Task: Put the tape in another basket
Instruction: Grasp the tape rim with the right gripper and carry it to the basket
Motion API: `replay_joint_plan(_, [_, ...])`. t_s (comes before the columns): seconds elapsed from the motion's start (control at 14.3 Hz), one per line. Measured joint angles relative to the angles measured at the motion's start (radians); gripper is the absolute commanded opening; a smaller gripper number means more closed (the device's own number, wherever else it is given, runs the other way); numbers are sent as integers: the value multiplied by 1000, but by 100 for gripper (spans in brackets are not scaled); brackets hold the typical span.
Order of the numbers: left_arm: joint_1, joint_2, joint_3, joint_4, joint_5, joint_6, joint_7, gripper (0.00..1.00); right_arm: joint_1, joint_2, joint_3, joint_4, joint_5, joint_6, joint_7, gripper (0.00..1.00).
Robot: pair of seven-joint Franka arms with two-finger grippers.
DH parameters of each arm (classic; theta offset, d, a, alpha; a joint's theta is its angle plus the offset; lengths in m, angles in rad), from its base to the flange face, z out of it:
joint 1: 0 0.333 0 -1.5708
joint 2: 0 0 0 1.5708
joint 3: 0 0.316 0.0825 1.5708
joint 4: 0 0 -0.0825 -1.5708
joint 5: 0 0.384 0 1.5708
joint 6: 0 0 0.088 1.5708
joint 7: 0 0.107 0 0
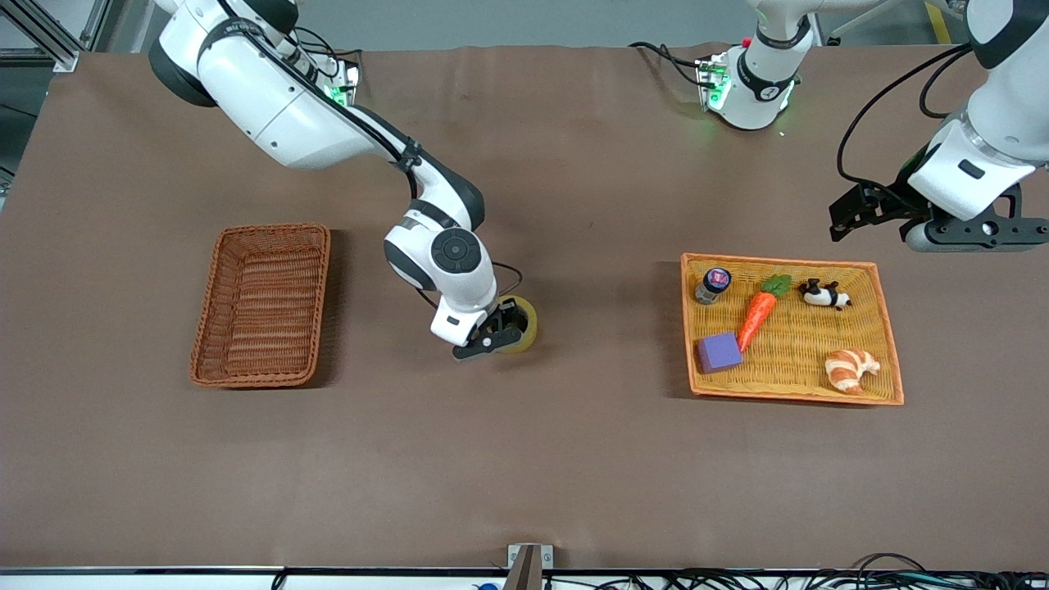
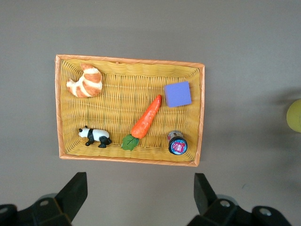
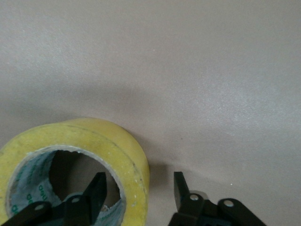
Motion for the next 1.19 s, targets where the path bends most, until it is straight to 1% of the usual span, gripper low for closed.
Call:
replay_joint_plan(0.07, [0, 4, 0, 0, -1, 0, -1, 100, 0, 2, 0, 0, -1, 0, 1, 26])
replay_joint_plan(0.21, [0, 10, 0, 0, -2, 0, -1, 100, 0, 2, 0, 0, -1, 0, 6, 5])
replay_joint_plan(0.28, [0, 12, 0, 1, -2, 0, -1, 100, 0, 2, 0, 0, -1, 0, 14, 0])
replay_joint_plan(0.56, [0, 13, 0, 3, -2, 0, -2, 100, -1, 1, 1, 11, -1, -24, 49, 0])
replay_joint_plan(0.7, [0, 13, 0, 4, -2, 0, -2, 100, -16, -10, 24, 27, -1, -56, 62, 0])
replay_joint_plan(0.84, [1, 13, 0, 7, -2, 0, -2, 100, -65, -49, 71, 46, 1, -120, 88, 0])
replay_joint_plan(0.91, [1, 14, 0, 8, -2, 0, -2, 100, -97, -88, 87, 55, 14, -157, 92, 0])
replay_joint_plan(0.98, [1, 14, 0, 9, -2, 0, -2, 100, -128, -136, 91, 59, 43, -188, 91, 0])
replay_joint_plan(1.05, [1, 14, 0, 10, -2, 0, -2, 100, -158, -190, 82, 59, 75, -215, 73, 0])
replay_joint_plan(1.12, [1, 14, 0, 10, -2, 0, -2, 100, -180, -247, 49, 58, 112, -245, 24, 0])
replay_joint_plan(1.19, [1, 14, 0, 10, -2, 0, -2, 100, -193, -300, -1, 53, 164, -269, -41, 0])
